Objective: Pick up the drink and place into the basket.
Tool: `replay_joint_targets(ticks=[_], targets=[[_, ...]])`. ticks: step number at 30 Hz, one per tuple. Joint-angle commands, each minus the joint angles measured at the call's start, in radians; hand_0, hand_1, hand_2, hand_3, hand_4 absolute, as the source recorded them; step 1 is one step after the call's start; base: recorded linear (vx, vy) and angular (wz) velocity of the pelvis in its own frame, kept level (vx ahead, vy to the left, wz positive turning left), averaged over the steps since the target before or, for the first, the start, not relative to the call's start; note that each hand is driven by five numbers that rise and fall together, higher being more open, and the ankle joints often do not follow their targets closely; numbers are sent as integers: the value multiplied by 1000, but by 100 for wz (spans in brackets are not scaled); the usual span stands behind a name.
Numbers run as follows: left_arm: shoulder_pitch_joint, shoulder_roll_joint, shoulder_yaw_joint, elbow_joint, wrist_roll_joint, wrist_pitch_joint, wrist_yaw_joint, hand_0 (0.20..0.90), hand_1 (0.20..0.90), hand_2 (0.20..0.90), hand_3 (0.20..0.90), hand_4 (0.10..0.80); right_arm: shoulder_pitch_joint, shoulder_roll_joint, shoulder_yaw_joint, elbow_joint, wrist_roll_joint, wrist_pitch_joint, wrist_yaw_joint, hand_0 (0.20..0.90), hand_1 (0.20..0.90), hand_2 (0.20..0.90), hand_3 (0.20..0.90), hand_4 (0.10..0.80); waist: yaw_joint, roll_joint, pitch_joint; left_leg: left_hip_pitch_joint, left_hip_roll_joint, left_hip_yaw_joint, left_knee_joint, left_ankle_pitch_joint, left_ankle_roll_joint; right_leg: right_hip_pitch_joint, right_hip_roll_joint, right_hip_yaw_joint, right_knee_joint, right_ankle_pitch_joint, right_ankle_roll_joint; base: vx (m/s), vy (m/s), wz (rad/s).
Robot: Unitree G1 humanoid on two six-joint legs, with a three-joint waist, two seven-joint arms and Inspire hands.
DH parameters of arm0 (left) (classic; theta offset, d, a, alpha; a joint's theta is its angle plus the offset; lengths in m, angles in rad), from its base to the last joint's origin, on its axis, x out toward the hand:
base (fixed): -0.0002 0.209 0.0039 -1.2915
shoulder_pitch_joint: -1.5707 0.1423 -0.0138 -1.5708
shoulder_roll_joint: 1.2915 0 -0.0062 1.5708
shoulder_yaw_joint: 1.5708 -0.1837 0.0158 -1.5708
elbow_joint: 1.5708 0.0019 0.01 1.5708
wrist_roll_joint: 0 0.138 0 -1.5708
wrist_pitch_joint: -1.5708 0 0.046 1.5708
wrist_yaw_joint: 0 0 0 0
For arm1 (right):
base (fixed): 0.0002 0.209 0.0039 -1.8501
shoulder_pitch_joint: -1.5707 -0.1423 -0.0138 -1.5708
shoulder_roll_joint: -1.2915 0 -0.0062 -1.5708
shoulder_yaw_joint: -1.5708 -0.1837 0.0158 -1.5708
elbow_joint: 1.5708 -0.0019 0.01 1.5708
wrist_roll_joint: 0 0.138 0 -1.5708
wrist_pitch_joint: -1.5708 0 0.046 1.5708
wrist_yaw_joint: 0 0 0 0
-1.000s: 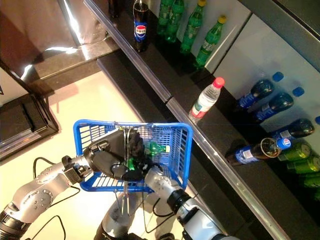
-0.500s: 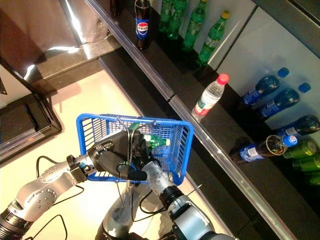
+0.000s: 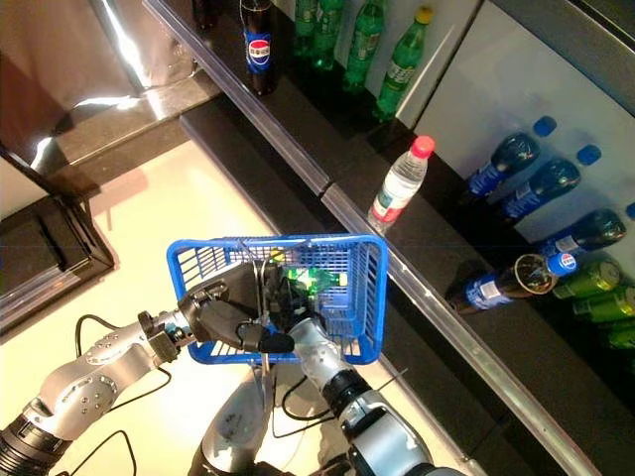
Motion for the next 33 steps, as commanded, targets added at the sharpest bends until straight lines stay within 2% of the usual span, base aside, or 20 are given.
replay_joint_targets(ticks=[1,9,14,15,18,20,22,23,24,25,27,28,29,32,33], targets=[[-206,-181,152,-405,-130,-349,-171,300,300,300,200,100,-7,-15,-34,-141,-66,-48,106,900,900,900,900,800,-45,3,-143,45,61,42,-10,-3,-15,-49,-22,23,41,83,-34,-20,-9,-3],[-71,-154,310,-405,-171,-431,-153,300,300,300,200,100,261,-125,-46,-457,-164,0,184,900,900,900,900,800,-89,-28,-144,55,86,75,-18,-3,-14,-63,-6,47,31,85,-25,-25,-38,-13],[-6,-132,399,-411,-217,-448,-170,300,300,300,200,100,356,-188,-68,-595,-162,-27,213,900,900,900,900,800,-100,-40,-146,60,95,86,-28,1,-17,-64,4,49,21,88,-20,-22,-66,-8],[-6,-138,393,-402,-204,-458,-167,300,300,300,200,100,368,-197,-65,-620,-157,-33,215,900,900,900,900,800,-103,-42,-145,62,97,86,-27,-1,-15,-65,4,52,25,88,-18,-19,-67,-6],[-77,-199,287,-359,-40,-504,-53,300,300,300,200,100,366,-193,-9,-647,-158,-43,224,900,900,900,900,800,-135,-52,-146,83,114,107,-23,-4,-12,-60,14,70,27,83,-17,12,-34,-16],[-120,-235,225,-332,100,-535,61,300,300,300,200,100,371,-210,20,-671,-162,-20,255,900,900,900,900,800,-164,-60,-154,100,127,130,-25,-4,-14,-61,24,91,25,79,-15,36,-8,-31],[-152,-243,197,-295,297,-542,175,300,300,300,200,100,379,-235,32,-696,-183,13,296,900,900,900,900,800,-197,-69,-169,110,141,151,-29,0,-17,-63,34,107,15,81,-12,21,3,-37],[-134,-192,237,-275,276,-557,182,300,300,300,200,100,393,-264,15,-725,-193,38,304,900,900,900,900,800,-207,-68,-177,116,149,168,-34,4,-23,-62,38,114,11,78,-13,3,49,-36],[-80,-121,327,-241,192,-584,142,300,300,300,200,100,426,-313,-18,-763,-199,67,347,900,900,900,900,800,-213,-61,-187,125,156,184,-42,10,-30,-62,40,122,7,75,-14,-4,93,-38],[13,-49,479,-193,43,-593,18,300,300,300,200,100,481,-339,-78,-795,-206,107,413,900,900,900,900,800,-209,-51,-193,127,159,194,-42,6,-31,-64,33,122,7,73,-13,-24,81,-36],[140,-4,661,-155,-134,-555,-134,300,300,300,200,100,537,-346,-138,-844,-228,148,487,900,900,900,900,800,-202,-45,-204,123,161,197,-41,1,-31,-69,26,119,4,76,-11,-45,6,-32],[196,-21,720,-150,-169,-531,-190,300,300,300,200,100,547,-341,-143,-864,-233,147,513,900,900,900,900,800,-191,-42,-204,122,160,192,-43,-1,-33,-67,27,116,-3,78,-11,-48,-51,-19],[217,-34,739,-148,-176,-521,-213,300,300,300,200,100,548,-339,-144,-873,-233,151,527,900,900,900,900,800,-186,-42,-203,123,160,190,-45,-2,-33,-65,28,114,-7,79,-12,-38,-60,-12],[273,-93,753,-144,-177,-486,-243,300,300,300,200,100,536,-339,-118,-909,-220,137,583,900,900,900,900,800,-167,-41,-203,133,156,179,-63,2,-37,-51,38,110,-36,87,-14,-42,-86,7],[290,-141,731,-120,-119,-500,-235,300,300,300,200,100,531,-335,-94,-912,-205,123,620,900,900,900,900,800,-161,-39,-207,140,153,179,-78,7,-39,-43,44,111,-55,93,-15,-60,-59,14]])
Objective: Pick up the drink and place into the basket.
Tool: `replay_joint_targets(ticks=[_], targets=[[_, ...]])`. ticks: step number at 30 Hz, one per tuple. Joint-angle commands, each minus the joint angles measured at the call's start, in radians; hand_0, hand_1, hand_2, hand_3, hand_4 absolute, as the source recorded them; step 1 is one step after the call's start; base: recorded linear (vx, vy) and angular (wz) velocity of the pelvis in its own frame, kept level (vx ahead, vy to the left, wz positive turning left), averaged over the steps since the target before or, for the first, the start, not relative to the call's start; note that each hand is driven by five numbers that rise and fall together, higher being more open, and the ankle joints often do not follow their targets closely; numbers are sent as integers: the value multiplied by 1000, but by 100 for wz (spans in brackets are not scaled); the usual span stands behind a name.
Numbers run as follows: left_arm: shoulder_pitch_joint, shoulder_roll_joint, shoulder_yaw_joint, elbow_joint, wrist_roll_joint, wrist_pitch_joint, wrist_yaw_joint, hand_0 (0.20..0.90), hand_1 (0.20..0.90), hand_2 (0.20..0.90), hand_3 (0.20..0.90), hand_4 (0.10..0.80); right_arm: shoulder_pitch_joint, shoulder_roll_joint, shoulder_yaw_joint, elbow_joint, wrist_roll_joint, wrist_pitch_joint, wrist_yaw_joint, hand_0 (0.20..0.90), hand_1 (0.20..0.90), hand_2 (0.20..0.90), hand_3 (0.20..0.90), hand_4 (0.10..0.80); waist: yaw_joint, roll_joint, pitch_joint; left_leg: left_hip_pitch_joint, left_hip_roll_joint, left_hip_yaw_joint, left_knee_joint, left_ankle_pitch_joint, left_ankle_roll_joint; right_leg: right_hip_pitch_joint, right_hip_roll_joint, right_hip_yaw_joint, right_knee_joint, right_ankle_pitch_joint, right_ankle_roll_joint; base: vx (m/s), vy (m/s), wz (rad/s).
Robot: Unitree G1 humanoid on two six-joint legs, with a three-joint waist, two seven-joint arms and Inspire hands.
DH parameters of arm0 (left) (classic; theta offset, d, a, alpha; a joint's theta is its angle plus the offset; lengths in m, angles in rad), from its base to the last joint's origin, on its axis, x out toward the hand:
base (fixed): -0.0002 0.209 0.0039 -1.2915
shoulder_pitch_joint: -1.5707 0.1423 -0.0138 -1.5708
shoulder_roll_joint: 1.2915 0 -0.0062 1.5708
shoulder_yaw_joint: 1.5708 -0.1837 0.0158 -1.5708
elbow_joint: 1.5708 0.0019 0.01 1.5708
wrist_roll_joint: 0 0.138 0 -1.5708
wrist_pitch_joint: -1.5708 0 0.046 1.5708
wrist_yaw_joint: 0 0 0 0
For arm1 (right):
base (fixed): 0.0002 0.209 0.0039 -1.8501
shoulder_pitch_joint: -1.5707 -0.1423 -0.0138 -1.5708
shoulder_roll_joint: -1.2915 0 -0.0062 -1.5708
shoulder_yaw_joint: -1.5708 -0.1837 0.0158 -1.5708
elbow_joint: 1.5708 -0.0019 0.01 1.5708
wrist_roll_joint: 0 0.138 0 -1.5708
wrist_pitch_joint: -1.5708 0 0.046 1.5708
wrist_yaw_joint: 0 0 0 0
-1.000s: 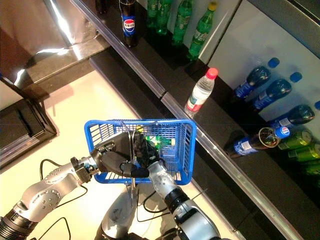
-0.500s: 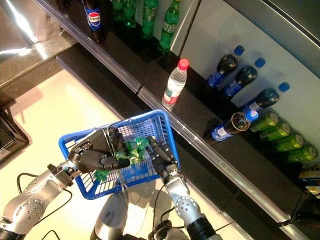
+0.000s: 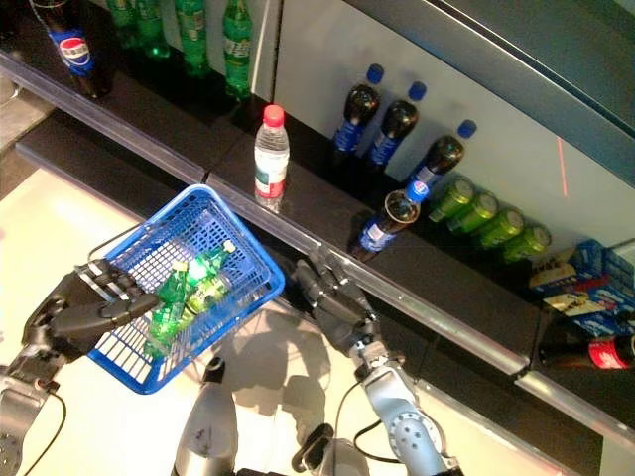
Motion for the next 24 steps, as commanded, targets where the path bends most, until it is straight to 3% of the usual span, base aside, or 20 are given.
replay_joint_targets(ticks=[1,5,14,16,17,24], targets=[[-141,-28,81,-271,-57,-372,-209,300,300,300,200,100,-59,34,96,-56,32,-43,198,900,900,900,900,800,-7,74,-212,65,15,1,-12,-6,-3,21,-21,8,-51,65,24,-54,-44,13],[-119,-57,56,-181,77,-425,-141,300,300,300,200,100,-47,61,97,-23,27,-46,261,900,900,900,900,800,-21,81,-233,87,12,14,-51,6,0,30,-10,21,-97,84,25,-40,-15,-1],[-68,-171,-33,51,191,-451,59,300,300,300,200,100,58,77,50,135,-156,-4,407,900,900,900,900,800,-103,102,-301,137,24,88,-191,47,-1,16,19,67,-220,143,32,-87,-26,-16],[-63,-196,-52,122,180,-458,71,300,300,300,200,100,75,72,42,178,-197,-2,425,900,900,900,900,800,-117,106,-309,147,26,99,-209,52,-1,16,22,70,-233,150,33,-59,-31,-16],[-59,-233,-72,235,203,-467,91,300,300,300,200,100,98,69,29,265,-264,-13,466,900,900,900,900,800,-136,112,-320,162,30,113,-234,56,-2,17,26,74,-248,154,33,-71,-29,-19],[-90,-335,-98,558,75,-348,159,300,300,300,200,100,99,60,-8,570,-482,-105,385,900,900,900,900,800,-178,132,-350,204,37,133,-312,75,-13,38,44,78,-312,178,26,-55,-15,-8]])
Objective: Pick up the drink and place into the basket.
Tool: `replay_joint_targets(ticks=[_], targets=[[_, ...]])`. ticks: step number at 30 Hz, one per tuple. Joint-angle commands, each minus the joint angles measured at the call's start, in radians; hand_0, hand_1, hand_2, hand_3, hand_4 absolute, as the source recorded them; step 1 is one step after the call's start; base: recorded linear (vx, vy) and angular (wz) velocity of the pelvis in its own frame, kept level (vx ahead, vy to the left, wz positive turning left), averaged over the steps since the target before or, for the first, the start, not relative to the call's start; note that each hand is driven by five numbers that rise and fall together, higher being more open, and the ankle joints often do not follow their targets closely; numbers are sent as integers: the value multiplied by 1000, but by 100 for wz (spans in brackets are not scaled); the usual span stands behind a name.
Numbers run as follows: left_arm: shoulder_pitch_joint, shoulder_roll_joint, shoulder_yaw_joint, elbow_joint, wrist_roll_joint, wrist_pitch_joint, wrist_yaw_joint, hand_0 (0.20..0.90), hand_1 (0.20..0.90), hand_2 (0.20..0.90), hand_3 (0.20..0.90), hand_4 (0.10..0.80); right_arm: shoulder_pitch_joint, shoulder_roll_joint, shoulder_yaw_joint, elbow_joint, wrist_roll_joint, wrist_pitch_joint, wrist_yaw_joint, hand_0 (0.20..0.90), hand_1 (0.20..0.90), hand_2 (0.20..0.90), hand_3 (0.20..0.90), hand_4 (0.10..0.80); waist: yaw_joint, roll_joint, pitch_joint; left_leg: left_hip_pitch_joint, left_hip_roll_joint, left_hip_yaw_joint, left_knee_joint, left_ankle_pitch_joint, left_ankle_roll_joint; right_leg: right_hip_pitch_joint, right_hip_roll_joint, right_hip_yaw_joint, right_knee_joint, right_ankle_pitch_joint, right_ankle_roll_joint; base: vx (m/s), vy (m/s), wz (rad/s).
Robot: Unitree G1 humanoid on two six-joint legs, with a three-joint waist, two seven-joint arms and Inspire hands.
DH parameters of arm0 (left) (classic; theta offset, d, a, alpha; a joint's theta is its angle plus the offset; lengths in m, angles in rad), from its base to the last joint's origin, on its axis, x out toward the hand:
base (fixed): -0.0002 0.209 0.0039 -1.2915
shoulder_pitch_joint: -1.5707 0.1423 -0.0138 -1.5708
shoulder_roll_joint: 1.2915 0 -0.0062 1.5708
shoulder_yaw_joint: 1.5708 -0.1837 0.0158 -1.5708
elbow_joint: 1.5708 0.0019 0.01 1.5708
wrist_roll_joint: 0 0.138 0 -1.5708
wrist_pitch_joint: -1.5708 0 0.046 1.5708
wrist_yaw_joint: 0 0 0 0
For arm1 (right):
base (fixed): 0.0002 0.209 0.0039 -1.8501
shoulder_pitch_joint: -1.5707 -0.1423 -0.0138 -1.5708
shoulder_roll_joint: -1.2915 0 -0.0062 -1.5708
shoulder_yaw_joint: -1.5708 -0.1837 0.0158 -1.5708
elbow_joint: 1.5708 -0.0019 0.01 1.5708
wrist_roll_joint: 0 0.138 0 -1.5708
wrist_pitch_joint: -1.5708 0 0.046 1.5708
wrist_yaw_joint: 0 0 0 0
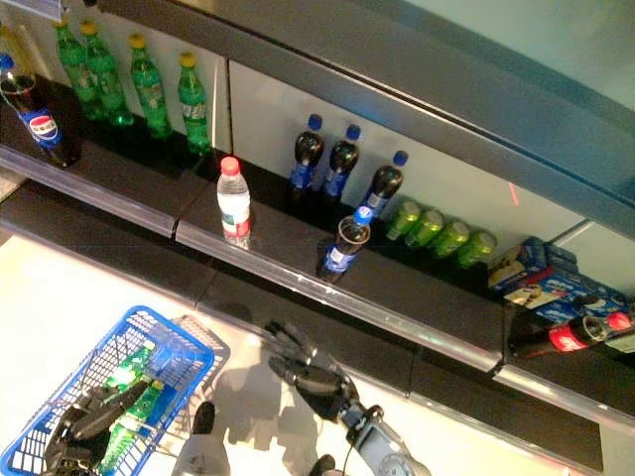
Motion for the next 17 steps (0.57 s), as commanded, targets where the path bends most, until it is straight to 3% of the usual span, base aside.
replay_joint_targets(ticks=[1,3,9,17], targets=[[-132,-76,-64,-65,-129,-115,-102,300,300,300,200,100,-5,-59,-41,34,-102,-123,-34,900,900,900,900,800,-34,133,-136,46,40,21,8,-55,-29,-17,-13,16,-37,38,17,-35,-11,-11],[-159,-112,-62,78,-185,-115,-129,300,300,300,200,100,-22,-50,-56,144,-168,-176,-89,900,900,900,900,800,-44,133,-144,54,41,28,4,-60,-29,-8,-10,15,-53,46,16,-13,-2,-14],[-201,-150,-101,262,-128,-112,-82,300,300,300,200,100,-51,-65,-51,372,-446,-319,-251,900,900,900,900,800,-62,131,-150,68,35,32,5,-78,-22,-1,-11,15,-62,56,17,-10,1,-9],[-234,-163,-137,404,-52,-112,-57,300,300,300,200,100,-61,-37,-60,571,-553,-356,-383,900,900,900,900,800,-67,131,-153,75,13,30,3,-94,-6,4,-15,11,-61,62,22,-2,-1,-1]])
